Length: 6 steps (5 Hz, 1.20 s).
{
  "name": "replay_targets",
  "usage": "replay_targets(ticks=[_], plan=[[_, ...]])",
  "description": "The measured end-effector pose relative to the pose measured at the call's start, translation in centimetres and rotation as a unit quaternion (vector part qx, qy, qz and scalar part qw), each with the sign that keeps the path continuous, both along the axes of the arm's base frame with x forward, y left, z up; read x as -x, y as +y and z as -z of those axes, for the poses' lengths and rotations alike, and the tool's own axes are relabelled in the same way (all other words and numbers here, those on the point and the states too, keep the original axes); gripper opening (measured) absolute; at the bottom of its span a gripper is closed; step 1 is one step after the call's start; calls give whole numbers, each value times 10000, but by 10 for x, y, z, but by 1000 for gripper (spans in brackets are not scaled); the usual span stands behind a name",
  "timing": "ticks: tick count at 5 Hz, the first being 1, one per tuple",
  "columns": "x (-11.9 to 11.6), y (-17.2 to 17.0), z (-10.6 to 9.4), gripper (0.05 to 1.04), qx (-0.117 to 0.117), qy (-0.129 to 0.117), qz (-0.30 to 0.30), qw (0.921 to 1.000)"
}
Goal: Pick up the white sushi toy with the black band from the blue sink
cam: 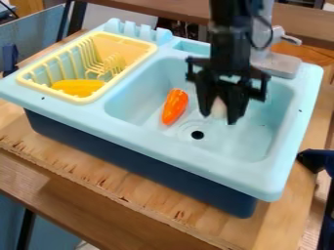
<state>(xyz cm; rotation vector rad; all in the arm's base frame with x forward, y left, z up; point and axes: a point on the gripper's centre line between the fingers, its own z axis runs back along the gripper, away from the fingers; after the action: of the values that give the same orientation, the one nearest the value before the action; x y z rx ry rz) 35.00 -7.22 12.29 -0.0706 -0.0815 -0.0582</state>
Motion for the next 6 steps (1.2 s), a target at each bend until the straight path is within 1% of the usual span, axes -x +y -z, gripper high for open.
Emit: replay_targets(ticks=[1, 2, 3, 4, 5, 6], plan=[[-7, 15, -10, 525, -164, -163, -402, 9989], [-15, 23, 5, 525, -77, 42, -725, 9973], [-17, 25, 21, 525, 31, 328, -876, 9956], [-15, 26, 22, 525, -6, 406, -851, 9955], [-9, 32, 28, 525, -93, 531, -901, 9945], [-5, 33, 46, 525, -165, 851, -861, 9925]])
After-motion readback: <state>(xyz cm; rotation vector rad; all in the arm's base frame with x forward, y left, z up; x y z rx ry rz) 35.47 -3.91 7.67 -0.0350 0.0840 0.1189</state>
